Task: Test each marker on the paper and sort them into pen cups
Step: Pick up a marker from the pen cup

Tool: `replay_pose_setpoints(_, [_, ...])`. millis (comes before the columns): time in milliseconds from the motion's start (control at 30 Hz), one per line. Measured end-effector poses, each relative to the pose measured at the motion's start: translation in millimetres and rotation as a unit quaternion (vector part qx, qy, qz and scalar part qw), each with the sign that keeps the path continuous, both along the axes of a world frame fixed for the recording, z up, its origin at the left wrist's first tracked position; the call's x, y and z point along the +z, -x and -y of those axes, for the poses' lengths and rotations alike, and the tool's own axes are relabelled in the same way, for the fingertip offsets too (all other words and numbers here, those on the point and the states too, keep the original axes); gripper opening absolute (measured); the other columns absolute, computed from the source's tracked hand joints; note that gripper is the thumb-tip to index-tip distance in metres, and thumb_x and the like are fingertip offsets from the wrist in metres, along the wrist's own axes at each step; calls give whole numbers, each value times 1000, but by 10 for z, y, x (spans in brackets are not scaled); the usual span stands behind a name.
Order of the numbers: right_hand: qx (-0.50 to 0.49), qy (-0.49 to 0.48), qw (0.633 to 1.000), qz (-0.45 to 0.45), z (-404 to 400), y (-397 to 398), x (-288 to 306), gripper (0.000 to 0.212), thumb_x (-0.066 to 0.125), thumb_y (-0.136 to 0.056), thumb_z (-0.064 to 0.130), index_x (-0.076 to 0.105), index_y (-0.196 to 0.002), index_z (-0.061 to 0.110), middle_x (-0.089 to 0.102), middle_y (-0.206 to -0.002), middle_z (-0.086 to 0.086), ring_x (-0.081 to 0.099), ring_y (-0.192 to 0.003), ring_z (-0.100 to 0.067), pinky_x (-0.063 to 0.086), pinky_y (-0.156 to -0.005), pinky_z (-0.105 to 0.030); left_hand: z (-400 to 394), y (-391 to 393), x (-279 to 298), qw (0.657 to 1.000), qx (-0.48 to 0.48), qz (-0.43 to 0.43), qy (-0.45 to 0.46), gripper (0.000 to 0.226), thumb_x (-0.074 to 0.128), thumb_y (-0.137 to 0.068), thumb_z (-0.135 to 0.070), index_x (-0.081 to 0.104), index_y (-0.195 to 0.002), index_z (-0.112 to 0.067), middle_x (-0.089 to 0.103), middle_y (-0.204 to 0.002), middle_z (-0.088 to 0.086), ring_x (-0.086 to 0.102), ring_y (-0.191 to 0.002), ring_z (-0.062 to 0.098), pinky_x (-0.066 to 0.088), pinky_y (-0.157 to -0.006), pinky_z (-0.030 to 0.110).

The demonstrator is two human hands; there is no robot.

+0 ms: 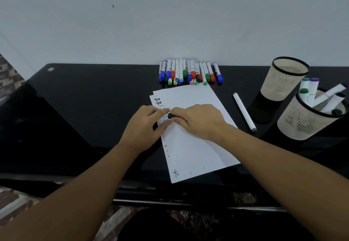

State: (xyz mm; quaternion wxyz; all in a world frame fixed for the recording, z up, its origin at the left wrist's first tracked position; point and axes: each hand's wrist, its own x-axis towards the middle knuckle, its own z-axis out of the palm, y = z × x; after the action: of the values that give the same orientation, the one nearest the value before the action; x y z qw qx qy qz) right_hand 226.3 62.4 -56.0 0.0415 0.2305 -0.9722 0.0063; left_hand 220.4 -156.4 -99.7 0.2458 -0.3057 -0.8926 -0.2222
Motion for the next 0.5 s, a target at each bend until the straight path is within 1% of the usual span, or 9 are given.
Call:
replay_pose_setpoints(67, [-7,-5,1000,3,26,9,-5,48,20,-106,63,48,-135,37,68,-89,5,62,-74,-20,48,-59,-34,12,8,-8,1000,-2,-8,7,36,71,-95,-30,70,-127,-14,68,-101,1,55,-93,19,50,-75,36])
replay_pose_setpoints(167, [-27,-20,999,19,52,15,10,53,24,-105,65,55,-126,27,61,-84,4,55,-72,-20,38,-56,-33,32,18,-24,1000,0,-15,5,33,72,-95,-22,70,-127,-13,68,-104,1,56,-94,21,51,-76,36])
replay_pose_setpoints(267, [-37,-18,998,40,61,22,48,53,29,-104,66,58,-116,23,59,-82,4,57,-73,-20,42,-58,-34,33,18,-24,1000,-5,-21,13,33,71,-95,-18,70,-127,-13,69,-105,2,56,-96,21,49,-78,32])
replay_pose_setpoints(367, [-30,7,999,39,76,0,81,48,35,-103,65,55,-115,23,61,-83,3,58,-73,-19,42,-58,-34,34,18,-19,1000,-8,-16,16,28,70,-96,-17,71,-123,-11,69,-107,2,56,-97,22,48,-80,33])
replay_pose_setpoints(400, [-28,29,998,40,70,-22,78,43,38,-104,63,50,-118,23,60,-81,4,57,-70,-18,41,-57,-34,35,16,-18,1000,-5,-10,13,27,69,-97,-18,71,-122,-11,68,-108,2,56,-98,22,48,-81,33])
replay_pose_setpoints(433, [-26,63,996,49,58,-51,81,37,43,-105,56,43,-122,23,58,-79,4,56,-67,-17,41,-57,-35,38,16,-21,1000,3,1,7,26,67,-97,-20,71,-122,-11,68,-108,2,56,-99,21,49,-82,34])
replay_pose_setpoints(500, [-32,146,984,93,-4,-86,99,27,46,-106,29,32,-128,21,53,-76,1,52,-64,-19,40,-58,-37,62,17,-22,999,34,31,-10,26,65,-98,-23,70,-122,-13,66,-109,0,53,-101,20,50,-84,38])
